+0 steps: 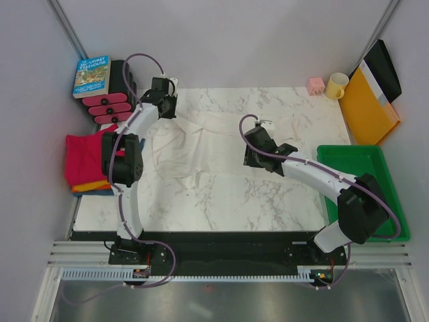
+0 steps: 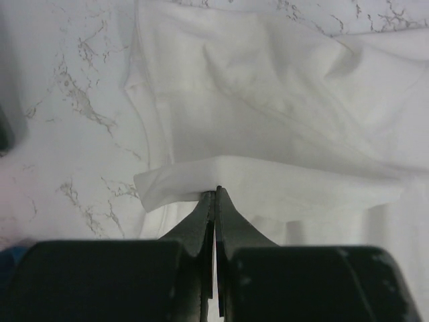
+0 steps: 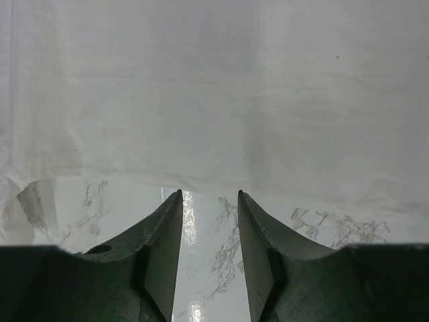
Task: Fold and stack the t-shirts
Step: Fold the flattened tshirt in 1/3 of the way
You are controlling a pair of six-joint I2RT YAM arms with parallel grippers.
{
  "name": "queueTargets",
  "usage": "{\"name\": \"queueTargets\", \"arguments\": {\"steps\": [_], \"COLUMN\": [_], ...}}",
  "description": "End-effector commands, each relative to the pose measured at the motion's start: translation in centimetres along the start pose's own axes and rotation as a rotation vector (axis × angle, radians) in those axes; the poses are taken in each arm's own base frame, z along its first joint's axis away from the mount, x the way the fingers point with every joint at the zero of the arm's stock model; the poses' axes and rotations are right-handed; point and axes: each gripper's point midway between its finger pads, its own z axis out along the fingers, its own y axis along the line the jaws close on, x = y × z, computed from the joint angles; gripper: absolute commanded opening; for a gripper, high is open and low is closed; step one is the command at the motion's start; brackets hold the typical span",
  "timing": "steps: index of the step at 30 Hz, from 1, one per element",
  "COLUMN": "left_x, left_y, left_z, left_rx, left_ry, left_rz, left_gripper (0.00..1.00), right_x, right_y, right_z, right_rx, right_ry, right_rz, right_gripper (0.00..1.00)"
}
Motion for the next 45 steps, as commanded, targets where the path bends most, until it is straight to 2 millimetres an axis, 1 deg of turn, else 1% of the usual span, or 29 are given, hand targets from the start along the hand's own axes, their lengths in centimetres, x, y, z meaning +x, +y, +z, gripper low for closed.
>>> {"name": "queueTargets", "arguments": {"steps": [1, 2, 4, 9, 10, 12, 18, 21, 24, 25, 26, 27, 29, 30, 31, 32, 33, 34, 35, 36, 37, 38, 39, 40, 41, 42, 43, 44, 45], "left_x": [-2.5, -1.2, -0.1, 2.3, 3.3, 3.8, 7.4, 8.4, 8.7, 8.8, 8.6, 8.1, 7.1, 5.8, 5.3, 3.6, 3.0, 3.1, 1.4, 1.0, 1.4, 0.0, -0.2, -0.1, -0.4, -0.3, -0.1, 0.1, 0.3], "left_y": [-0.4, -0.5, -0.6, -0.8, -1.0, -0.9, -0.8, -0.9, -0.7, -0.7, -0.7, -0.7, -0.6, -0.6, -0.6, -0.6, -0.7, -0.9, -0.9, -0.9, -1.0, -0.9, -0.9, -0.8, -0.7, -0.7, -0.7, -0.7, -0.7], "left_z": [-4.3, -4.4, -5.1, -6.7, -6.8, -7.5, -7.2, -6.9, -6.7, -6.6, -6.6, -6.7, -6.9, -7.0, -6.7, -6.8, -6.7, -5.7, -5.7, -5.4, -4.3, -4.2, -3.6, -3.2, -2.1, -1.6, -1.3, -0.3, 0.0], "left_rx": [0.016, 0.020, 0.025, 0.035, 0.040, 0.040, 0.035, 0.035, 0.030, 0.029, 0.029, 0.029, 0.025, 0.026, 0.029, 0.031, 0.034, 0.043, 0.046, 0.046, 0.048, 0.045, 0.045, 0.044, 0.037, 0.036, 0.038, 0.038, 0.035], "left_ry": [-0.108, -0.086, -0.071, -0.048, -0.028, -0.025, 0.066, 0.102, 0.116, 0.119, 0.116, 0.104, 0.075, 0.044, 0.036, 0.003, -0.002, 0.012, -0.020, -0.023, -0.003, -0.029, -0.026, -0.016, -0.011, -0.005, 0.011, 0.024, 0.031], "left_rz": [-0.042, -0.041, -0.041, -0.040, -0.036, -0.029, 0.006, 0.016, 0.031, 0.033, 0.031, 0.031, 0.019, 0.013, 0.010, 0.007, 0.005, 0.007, 0.006, 0.005, 0.008, 0.006, 0.014, 0.017, 0.022, 0.028, 0.033, 0.043, 0.046], "left_gripper": [0.02, 0.02, 0.02, 0.02, 0.02, 0.02, 0.02, 0.02, 0.02, 0.10, 0.23, 0.47, 0.64, 0.81, 0.83, 0.83, 0.82, 0.81, 0.78, 0.75, 0.72, 0.68, 0.61, 0.59, 0.57, 0.55, 0.54, 0.52, 0.51], "right_x": [0.2, 0.2, 0.4, 0.7, 1.0, 1.1, 1.8, 1.7, 1.6, 1.5, 1.5, 1.4, 1.2, 0.8, 0.5, 0.1, -0.2, -0.5, -1.1, -1.3, -0.7, -2.0, -2.3, -1.5, -2.8, -3.0, -2.3, -3.8, -4.1], "right_y": [0.6, 0.6, 0.5, 0.2, 0.0, -0.1, -0.1, 0.1, 0.2, 0.2, 0.2, 0.3, 0.4, 0.8, 1.0, 1.5, 2.0, 2.4, 3.4, 4.1, 4.6, 6.0, 6.7, 7.3, 8.7, 9.4, 10.0, 11.6, 12.4], "right_z": [-0.1, -0.2, -0.3, -0.6, -0.5, -0.6, -0.6, -0.7, -0.8, -0.8, -0.7, -0.7, -0.5, -0.6, -0.6, -0.3, -0.1, 0.1, 0.8, 1.1, 2.5, 2.6, 3.1, 4.5, 4.7, 5.1, 6.5, 6.5, 6.9], "right_rx": [-0.025, -0.026, -0.027, -0.032, -0.031, -0.033, -0.043, -0.049, -0.052, -0.051, -0.050, -0.050, -0.049, -0.057, -0.061, -0.062, -0.072, -0.077, -0.087, -0.104, -0.102, -0.129, -0.139, -0.142, -0.170, -0.180, -0.183, -0.217, -0.229], "right_ry": [-0.015, -0.016, -0.017, -0.023, -0.020, -0.020, -0.017, -0.019, -0.025, -0.026, -0.025, -0.028, -0.028, -0.036, -0.038, -0.041, -0.039, -0.038, -0.037, -0.026, 0.003, -0.012, -0.009, 0.026, 0.007, 0.010, 0.037, 0.011, 0.009], "right_rz": [0.020, 0.023, 0.025, 0.035, 0.038, 0.041, 0.051, 0.051, 0.053, 0.050, 0.051, 0.051, 0.046, 0.045, 0.042, 0.035, 0.029, 0.026, 0.013, 0.005, -0.009, -0.007, -0.006, -0.019, -0.014, -0.019, -0.031, -0.029, -0.039], "right_gripper": [0.45, 0.45, 0.45, 0.45, 0.45, 0.45, 0.45, 0.45, 0.45, 0.46, 0.46, 0.46, 0.46, 0.46, 0.47, 0.47, 0.47, 0.47, 0.47, 0.46, 0.41, 0.37, 0.29, 0.25, 0.21, 0.16, 0.16, 0.16, 0.17]}}
